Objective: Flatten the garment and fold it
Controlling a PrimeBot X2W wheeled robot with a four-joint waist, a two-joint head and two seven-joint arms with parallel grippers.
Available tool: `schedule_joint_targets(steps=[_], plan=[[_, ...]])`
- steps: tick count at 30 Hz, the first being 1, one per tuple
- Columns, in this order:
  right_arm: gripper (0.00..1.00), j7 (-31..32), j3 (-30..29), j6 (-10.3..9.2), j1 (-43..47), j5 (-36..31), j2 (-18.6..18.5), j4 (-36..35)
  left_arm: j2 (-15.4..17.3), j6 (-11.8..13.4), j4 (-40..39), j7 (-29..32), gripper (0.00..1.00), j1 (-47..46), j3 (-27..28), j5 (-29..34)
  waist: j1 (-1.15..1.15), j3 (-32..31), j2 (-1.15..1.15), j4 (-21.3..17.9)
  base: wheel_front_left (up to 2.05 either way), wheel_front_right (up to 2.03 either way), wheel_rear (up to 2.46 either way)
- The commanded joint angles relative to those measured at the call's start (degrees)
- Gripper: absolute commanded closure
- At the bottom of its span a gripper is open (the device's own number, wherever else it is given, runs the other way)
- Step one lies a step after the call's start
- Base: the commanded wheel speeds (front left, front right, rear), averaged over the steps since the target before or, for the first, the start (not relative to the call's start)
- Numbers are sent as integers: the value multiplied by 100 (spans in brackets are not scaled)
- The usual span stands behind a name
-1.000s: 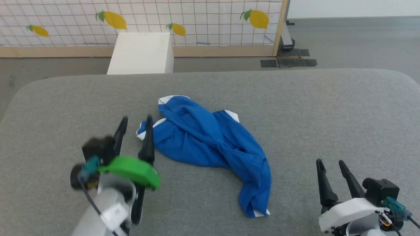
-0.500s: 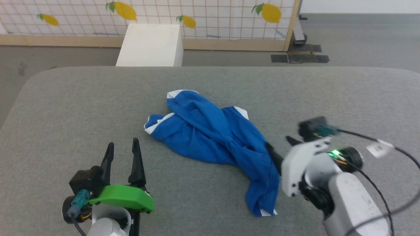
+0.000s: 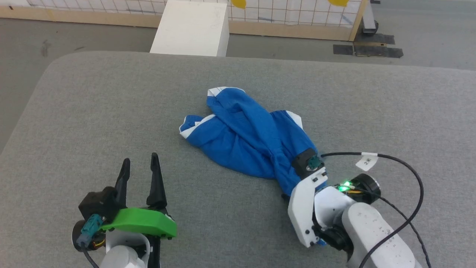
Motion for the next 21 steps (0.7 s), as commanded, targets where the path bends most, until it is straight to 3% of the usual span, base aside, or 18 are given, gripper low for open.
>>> schedule_joint_targets(steps=[1,5,8,11,14,15,16,21], plan=[[100,-34,110,-9,24,112,-40,-62,-38,-34,-7,-27,0,-52,20,46,0,-7,0,-6,0,0,0],[100,221,787,-9,357,625,-488,-453,-90,-110,33,-27,0,-47,29,96,0,-78,0,-73,0,0,0],[100,584,1208,-9,729,1020,-1130,-881,-121,-164,84,-27,0,-18,40,113,0,-126,0,-174,0,0,0],[100,1062,1334,-9,1066,1329,-1776,-1188,-145,-214,151,-27,0,10,23,132,0,-164,0,-289,0,0,0],[100,1261,1160,-9,1245,1433,-2106,-1414,-160,-239,225,-27,0,27,18,140,0,-201,0,-398,0,0,0],[67,1135,967,-9,1300,1494,-2061,-1516,-164,-247,250,-27,0,27,17,143,0,-214,0,-436,0,0,0],[0,1004,791,-9,1333,1524,-1989,-1586,-167,-255,269,-27,0,26,21,140,0,-230,0,-470,0,0,0],[0,-124,-820,-9,1513,1785,-1026,-1889,-165,-302,397,-27,0,-28,-18,143,0,-321,0,-580,0,0,0]])
